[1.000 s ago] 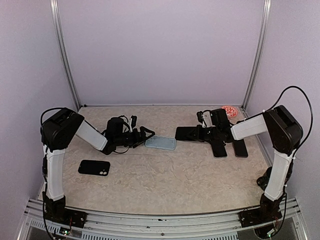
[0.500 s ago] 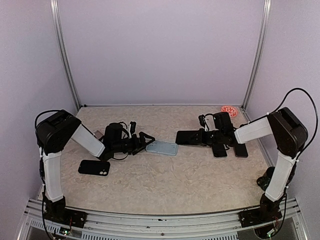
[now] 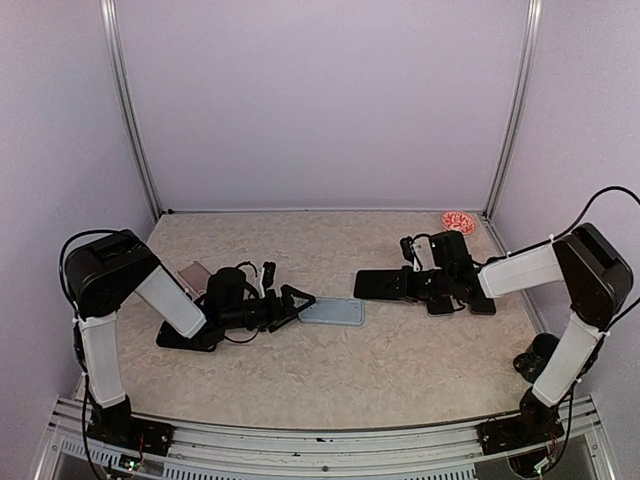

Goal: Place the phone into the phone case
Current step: Move the phone case to the center of the board, then install the phone into the phone case.

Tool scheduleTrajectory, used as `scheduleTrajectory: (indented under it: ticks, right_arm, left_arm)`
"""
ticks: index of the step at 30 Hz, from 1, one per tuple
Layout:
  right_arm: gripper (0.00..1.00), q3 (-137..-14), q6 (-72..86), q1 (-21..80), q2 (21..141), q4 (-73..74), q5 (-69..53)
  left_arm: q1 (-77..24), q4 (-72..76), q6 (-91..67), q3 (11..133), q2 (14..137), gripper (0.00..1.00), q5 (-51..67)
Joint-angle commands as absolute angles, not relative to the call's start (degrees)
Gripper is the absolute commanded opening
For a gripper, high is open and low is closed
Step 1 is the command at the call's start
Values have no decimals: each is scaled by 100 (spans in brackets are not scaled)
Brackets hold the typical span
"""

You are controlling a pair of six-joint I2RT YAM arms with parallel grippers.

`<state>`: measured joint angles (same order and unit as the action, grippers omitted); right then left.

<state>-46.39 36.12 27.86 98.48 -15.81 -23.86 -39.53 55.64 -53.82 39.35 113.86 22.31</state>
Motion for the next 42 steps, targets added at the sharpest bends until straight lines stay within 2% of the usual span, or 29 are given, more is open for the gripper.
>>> scheduleTrajectory:
  ticks: [1,6,11,16,25,36,42]
  right_arm:
    - [0,-4504,3708,3045,9343,-1541,-2069]
    - [0,-4494,3689,3129,8840,-957,-1230]
    - [0,-4640,3573,3126,8377,-521,-627]
    - [0,-4940,3429,3095,8300,-379,-881]
    - [0,-5413,3671,3076,8660,-207,-1561]
    - [0,-5604,4536,3093,9073,-599,-3045]
    - [0,-5690,4735,3111,9270,-699,-3239]
  left_arm:
    - [-4105,5904,-5541,3550,11100,94,1951]
    - [-4212,5557,-5428,3312,10643,95,1535]
    - [-4194,4070,-4725,3860,10099,99,1002]
    - [-4031,2498,-4109,4921,9948,99,773]
    - [-3557,1262,-3861,5927,10207,99,695]
    - [-3269,1888,-4220,5546,10416,99,1096]
    - [-3297,2867,-4717,4872,10392,99,1352]
